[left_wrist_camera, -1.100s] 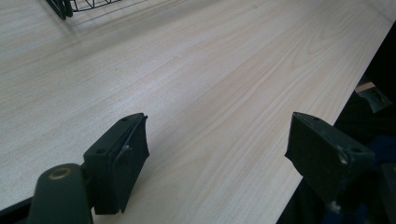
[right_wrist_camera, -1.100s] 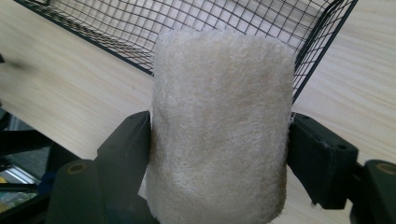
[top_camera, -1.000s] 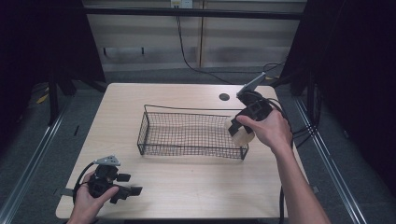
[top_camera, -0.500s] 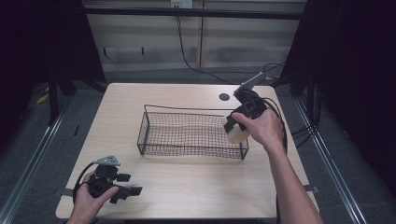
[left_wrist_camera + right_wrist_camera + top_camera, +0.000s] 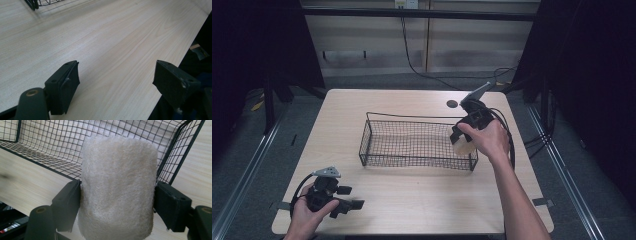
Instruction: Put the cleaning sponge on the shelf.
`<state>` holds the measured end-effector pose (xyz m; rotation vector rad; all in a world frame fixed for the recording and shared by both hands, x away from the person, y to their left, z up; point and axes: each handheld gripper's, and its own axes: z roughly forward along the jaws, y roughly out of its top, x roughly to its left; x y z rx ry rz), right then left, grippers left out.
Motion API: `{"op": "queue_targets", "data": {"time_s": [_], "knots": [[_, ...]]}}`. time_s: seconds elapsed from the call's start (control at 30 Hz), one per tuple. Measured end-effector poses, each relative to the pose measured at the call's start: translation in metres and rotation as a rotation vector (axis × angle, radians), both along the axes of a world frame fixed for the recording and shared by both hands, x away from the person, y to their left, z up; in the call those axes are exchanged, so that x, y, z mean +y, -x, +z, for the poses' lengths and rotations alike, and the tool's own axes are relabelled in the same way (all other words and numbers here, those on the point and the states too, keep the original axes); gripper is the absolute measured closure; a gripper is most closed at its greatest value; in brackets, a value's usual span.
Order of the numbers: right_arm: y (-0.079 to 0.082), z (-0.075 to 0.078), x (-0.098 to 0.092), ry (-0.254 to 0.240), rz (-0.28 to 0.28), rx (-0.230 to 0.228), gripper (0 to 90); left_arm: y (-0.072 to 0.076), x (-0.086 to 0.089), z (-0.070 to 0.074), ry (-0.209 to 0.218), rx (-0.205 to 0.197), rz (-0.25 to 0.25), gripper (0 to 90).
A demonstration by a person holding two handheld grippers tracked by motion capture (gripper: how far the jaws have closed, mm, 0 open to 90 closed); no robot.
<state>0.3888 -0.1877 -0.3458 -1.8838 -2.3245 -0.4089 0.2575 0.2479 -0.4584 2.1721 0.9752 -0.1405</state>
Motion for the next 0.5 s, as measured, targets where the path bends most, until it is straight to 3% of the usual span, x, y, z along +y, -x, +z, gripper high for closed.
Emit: {"op": "queue_targets", "data": {"time_s": [0.5], "knots": [[-0.001, -0.012, -0.009, 0.004, -0.064, -0.015, 26.2, 0.000, 0.000, 0.000, 0.003, -0.003, 0.000, 20.3]]}}
